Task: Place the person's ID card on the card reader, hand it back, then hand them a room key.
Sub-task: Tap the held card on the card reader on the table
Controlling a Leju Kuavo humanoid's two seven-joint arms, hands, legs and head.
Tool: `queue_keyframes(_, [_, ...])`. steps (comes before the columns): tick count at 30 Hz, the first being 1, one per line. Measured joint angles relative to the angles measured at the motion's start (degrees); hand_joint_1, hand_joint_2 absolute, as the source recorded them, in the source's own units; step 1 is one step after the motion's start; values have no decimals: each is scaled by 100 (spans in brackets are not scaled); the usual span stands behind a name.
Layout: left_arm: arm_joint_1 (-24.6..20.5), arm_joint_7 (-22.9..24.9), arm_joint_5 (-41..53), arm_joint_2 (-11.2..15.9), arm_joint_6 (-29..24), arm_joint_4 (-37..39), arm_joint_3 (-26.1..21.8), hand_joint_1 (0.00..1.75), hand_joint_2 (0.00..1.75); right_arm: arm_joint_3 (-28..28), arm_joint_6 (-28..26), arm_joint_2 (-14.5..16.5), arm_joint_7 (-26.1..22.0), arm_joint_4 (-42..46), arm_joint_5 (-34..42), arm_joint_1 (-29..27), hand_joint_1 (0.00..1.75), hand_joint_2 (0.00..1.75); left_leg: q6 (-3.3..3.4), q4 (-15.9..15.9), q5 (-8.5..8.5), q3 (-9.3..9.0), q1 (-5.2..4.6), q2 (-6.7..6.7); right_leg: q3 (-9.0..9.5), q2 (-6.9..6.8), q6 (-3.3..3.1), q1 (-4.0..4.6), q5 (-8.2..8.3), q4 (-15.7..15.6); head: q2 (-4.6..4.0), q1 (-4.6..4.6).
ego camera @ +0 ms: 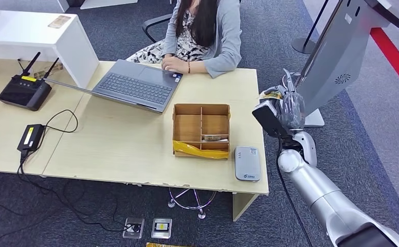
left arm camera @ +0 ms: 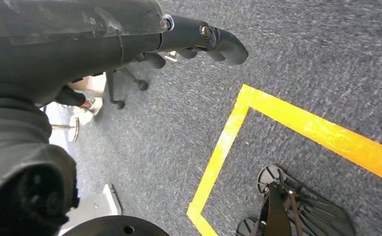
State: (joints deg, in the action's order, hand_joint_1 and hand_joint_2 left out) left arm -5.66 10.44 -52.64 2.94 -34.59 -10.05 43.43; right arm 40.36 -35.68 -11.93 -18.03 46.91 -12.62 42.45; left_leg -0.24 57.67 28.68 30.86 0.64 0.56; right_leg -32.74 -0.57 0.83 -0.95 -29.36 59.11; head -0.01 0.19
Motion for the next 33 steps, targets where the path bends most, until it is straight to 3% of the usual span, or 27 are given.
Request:
queue_keyframes(9, [3,75,-40,-12,-144,0,0,0,0,245,-240,-169,304,-7,59,-463,175,175,0,0,0,-1,0,-6,-1,7,0,0,0,-1,-1,1])
queue_keyframes(15, [4,134,-79,-28,-193,0,2,0,0,400,-268,-271,119,-5,-47,-765,175,175,0,0,1,-1,0,-8,-2,12,0,0,0,0,-1,-1])
queue_keyframes(33, [3,151,-135,-164,-333,0,2,0,0,790,-125,-299,234,57,-65,-935,175,175,0,0,1,-2,0,-10,-2,15,0,0,1,0,-1,-1])
